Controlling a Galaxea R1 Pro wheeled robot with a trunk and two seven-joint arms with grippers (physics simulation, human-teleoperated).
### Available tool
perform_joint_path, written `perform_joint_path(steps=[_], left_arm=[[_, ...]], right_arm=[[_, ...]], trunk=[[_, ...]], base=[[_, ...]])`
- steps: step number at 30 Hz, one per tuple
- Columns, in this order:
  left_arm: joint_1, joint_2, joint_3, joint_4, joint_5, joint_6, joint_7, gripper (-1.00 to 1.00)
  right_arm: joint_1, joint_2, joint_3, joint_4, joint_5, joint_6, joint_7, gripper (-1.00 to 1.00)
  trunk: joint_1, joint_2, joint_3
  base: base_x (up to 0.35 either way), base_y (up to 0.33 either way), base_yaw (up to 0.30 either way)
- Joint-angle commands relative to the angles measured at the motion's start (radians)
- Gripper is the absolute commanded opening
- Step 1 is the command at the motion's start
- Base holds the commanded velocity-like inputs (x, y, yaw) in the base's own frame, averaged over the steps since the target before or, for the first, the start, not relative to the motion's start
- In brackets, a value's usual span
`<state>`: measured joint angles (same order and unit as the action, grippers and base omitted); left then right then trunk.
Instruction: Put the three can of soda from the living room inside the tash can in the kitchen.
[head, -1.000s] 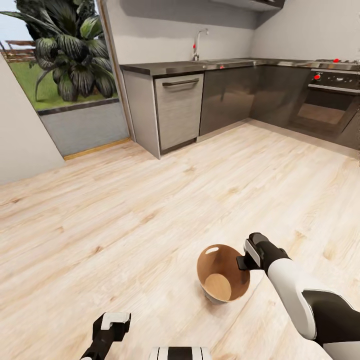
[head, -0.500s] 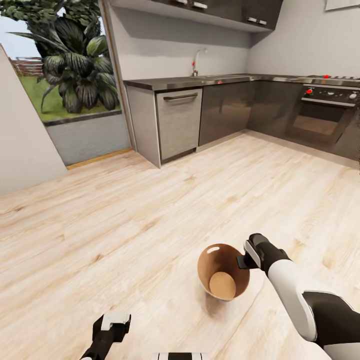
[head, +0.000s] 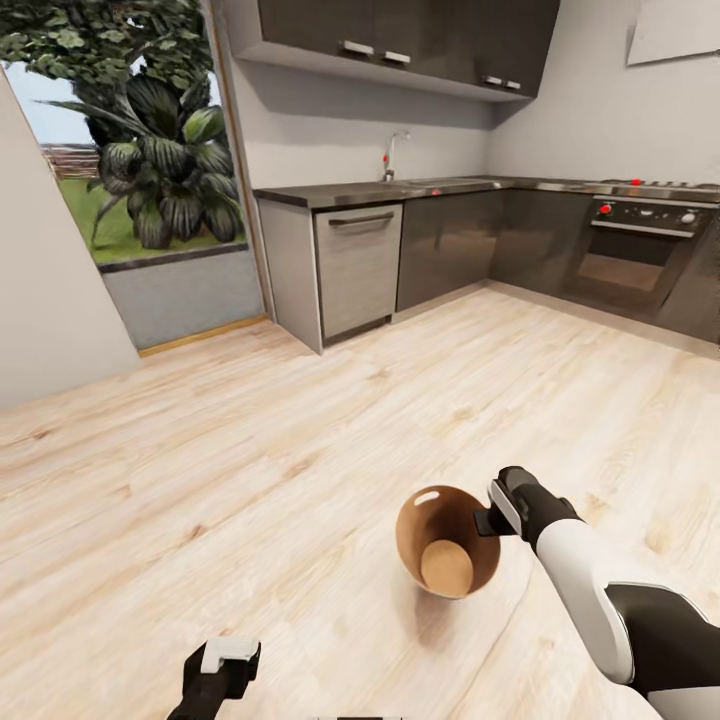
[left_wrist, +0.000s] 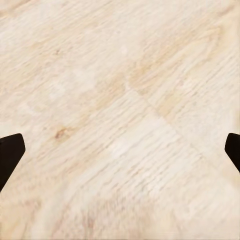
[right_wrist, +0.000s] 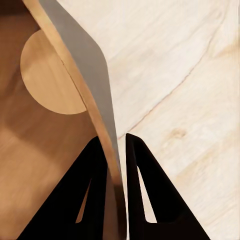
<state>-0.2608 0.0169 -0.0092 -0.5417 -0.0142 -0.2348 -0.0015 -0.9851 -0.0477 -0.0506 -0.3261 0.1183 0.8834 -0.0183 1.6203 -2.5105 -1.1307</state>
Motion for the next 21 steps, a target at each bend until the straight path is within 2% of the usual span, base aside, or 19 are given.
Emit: perform_joint_path(steps=[1,12,17,21], left_arm=[[0.0,0.0,0.0,0.002,0.0,0.0,0.0,1.0],[0.0,0.0,0.0,0.012,0.0,0.001,0.0,1.0],[0.0,0.0,0.0,0.012,0.0,0.001,0.0,1.0],[0.0,0.0,0.0,0.012,0.0,0.002,0.0,1.0]], right_arm=[[0.0,0.0,-0.002,0.0,-0.01,-0.006,0.004,-1.0],[0.001,-0.019,0.0,0.001,-0.01,-0.045,0.03,-1.0],[0.005,-0.048,0.0,0.006,-0.011,-0.084,0.058,-1.0],[0.016,-0.058,0.0,0.005,-0.01,-0.101,0.097,-1.0]], trunk=[[0.0,0.0,0.004],[-0.005,0.003,0.047],[-0.008,0.004,0.066],[-0.009,0.005,0.081]], base=[[0.0,0.0,0.0],[0.0,0.0,0.0],[0.0,0.0,0.0],[0.0,0.0,0.0]])
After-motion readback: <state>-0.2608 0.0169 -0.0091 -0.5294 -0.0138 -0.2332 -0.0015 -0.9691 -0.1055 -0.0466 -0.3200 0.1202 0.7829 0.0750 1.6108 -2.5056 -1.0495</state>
